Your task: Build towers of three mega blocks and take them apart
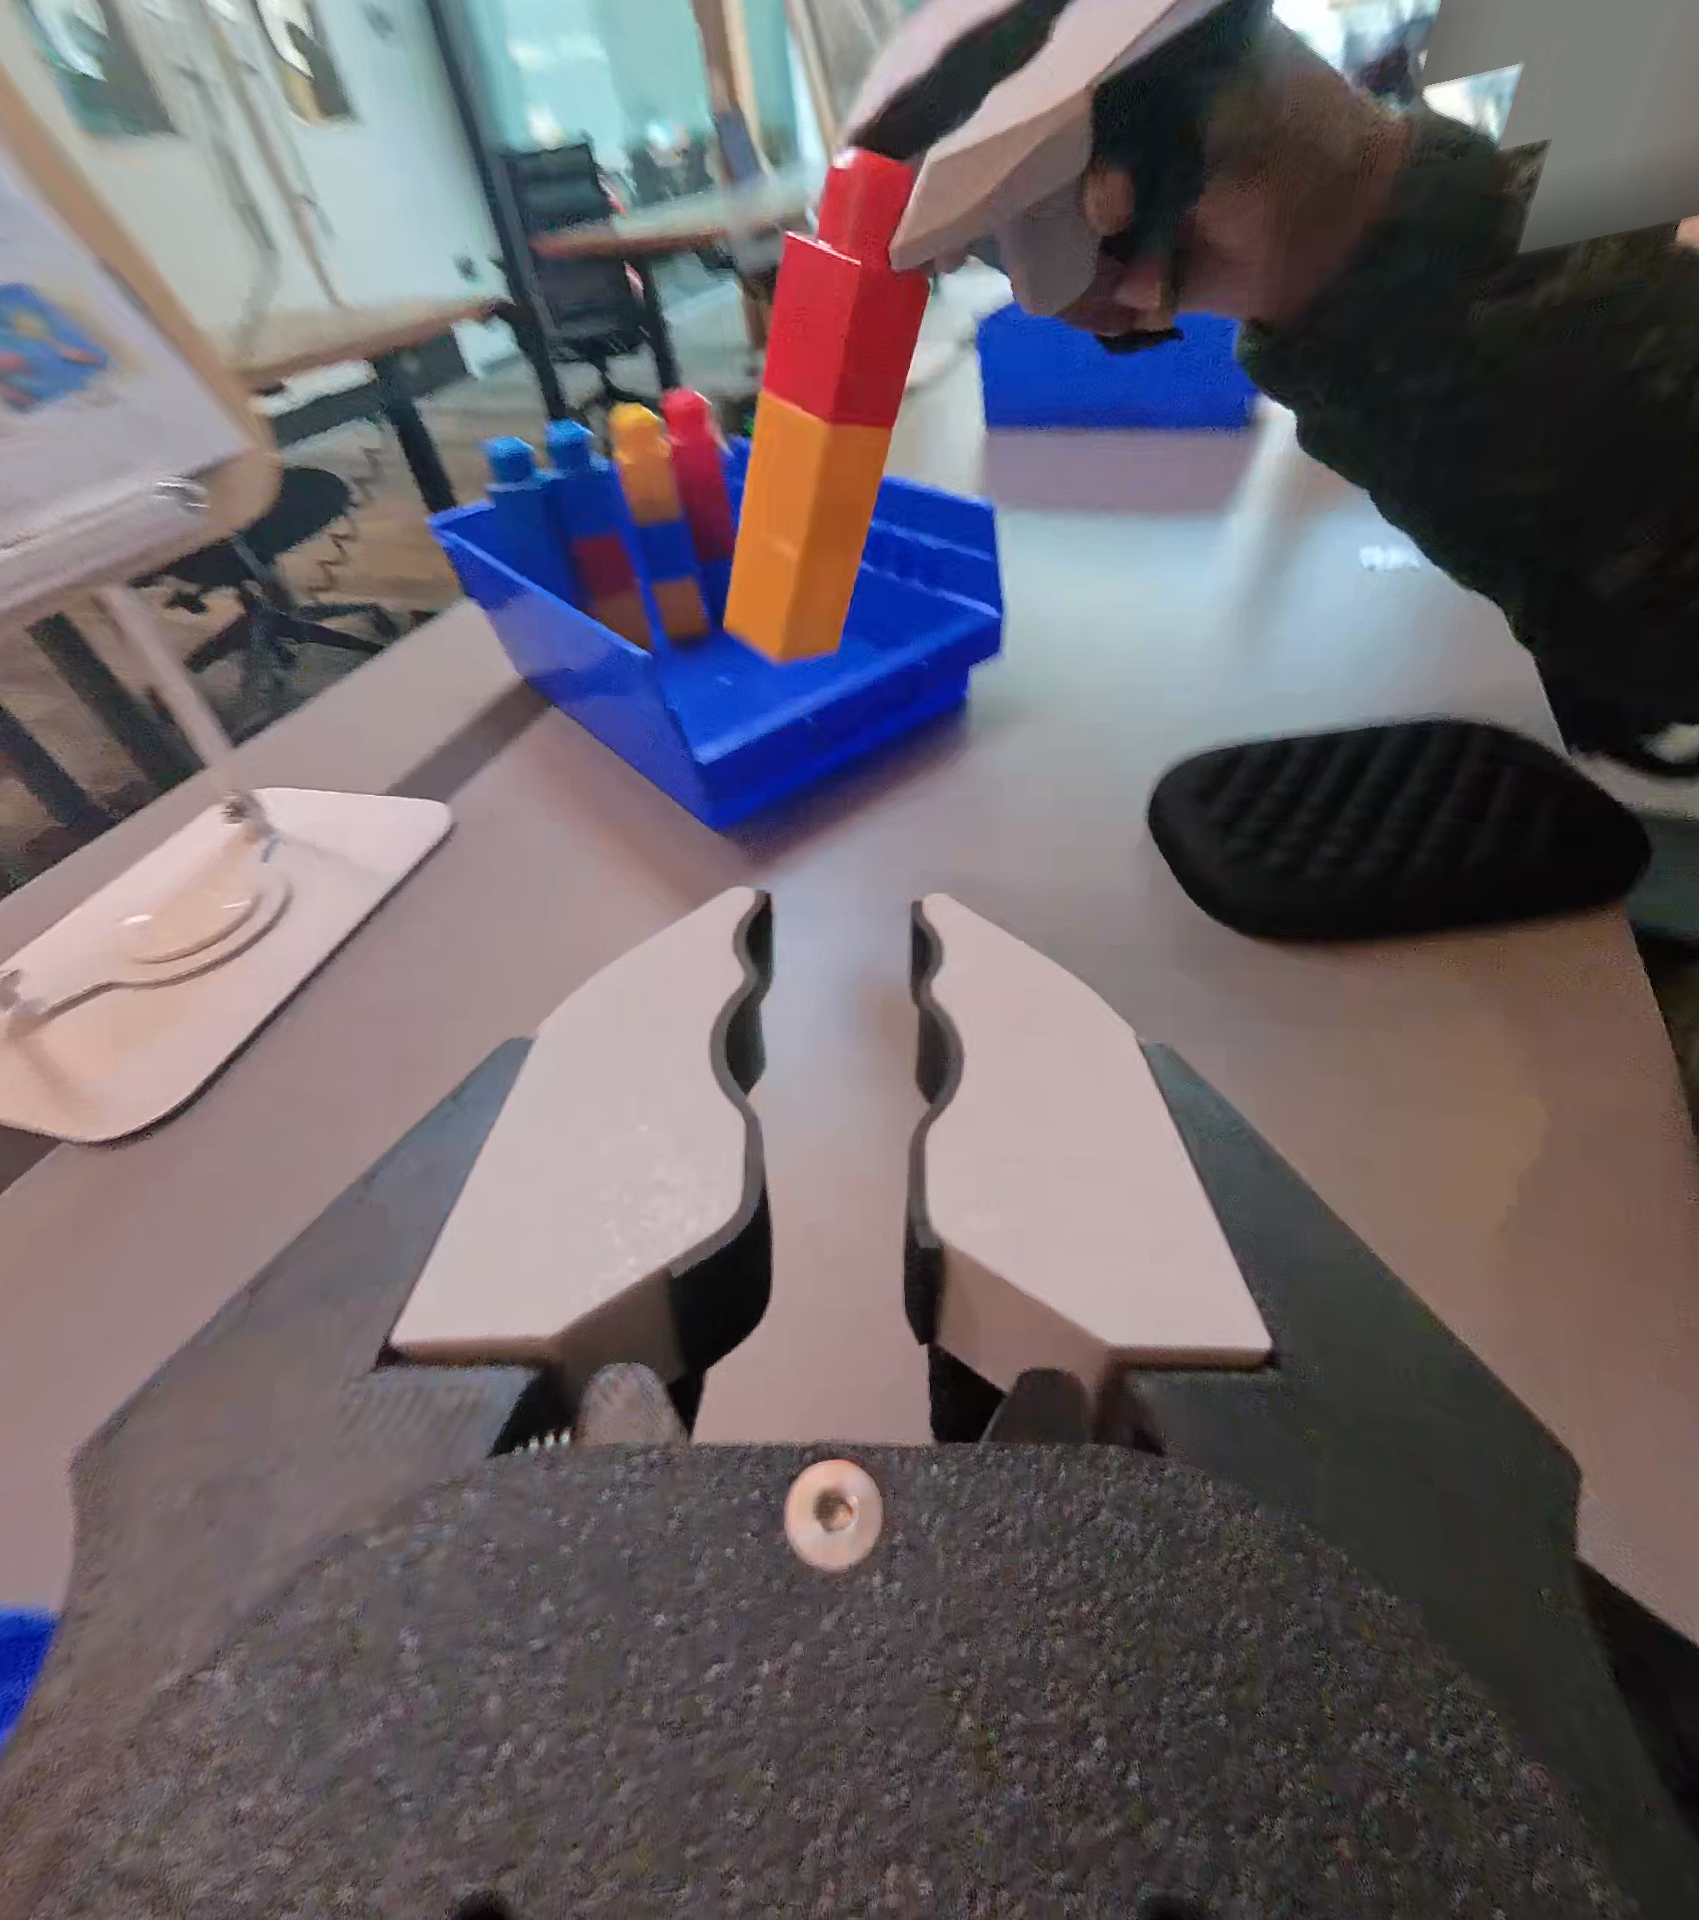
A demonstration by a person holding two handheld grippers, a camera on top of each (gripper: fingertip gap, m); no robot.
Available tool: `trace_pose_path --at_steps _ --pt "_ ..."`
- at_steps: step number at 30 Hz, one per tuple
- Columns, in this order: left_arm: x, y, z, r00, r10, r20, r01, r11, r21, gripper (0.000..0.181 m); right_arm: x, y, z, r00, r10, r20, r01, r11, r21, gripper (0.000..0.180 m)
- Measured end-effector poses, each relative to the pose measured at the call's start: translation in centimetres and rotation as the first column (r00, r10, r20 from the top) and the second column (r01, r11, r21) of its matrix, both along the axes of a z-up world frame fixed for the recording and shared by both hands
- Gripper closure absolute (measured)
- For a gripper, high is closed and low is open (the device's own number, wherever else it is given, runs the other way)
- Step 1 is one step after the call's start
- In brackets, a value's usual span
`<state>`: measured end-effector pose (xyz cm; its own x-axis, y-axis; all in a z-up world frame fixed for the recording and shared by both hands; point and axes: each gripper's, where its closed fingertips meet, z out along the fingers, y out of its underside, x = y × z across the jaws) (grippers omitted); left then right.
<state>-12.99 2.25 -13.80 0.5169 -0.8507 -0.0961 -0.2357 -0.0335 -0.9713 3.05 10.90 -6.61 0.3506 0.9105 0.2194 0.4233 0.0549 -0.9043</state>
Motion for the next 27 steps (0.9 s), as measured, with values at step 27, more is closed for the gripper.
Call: trace_pose_path --at_steps 27 --pt "-14.9 4.3 7.2 0.89 0.42 0.177 -0.425 0.905 -0.011 0.164 6.9 26.9 -6.2 0.838 -0.546 -0.012 0.532 0.821 -0.209 0.135"
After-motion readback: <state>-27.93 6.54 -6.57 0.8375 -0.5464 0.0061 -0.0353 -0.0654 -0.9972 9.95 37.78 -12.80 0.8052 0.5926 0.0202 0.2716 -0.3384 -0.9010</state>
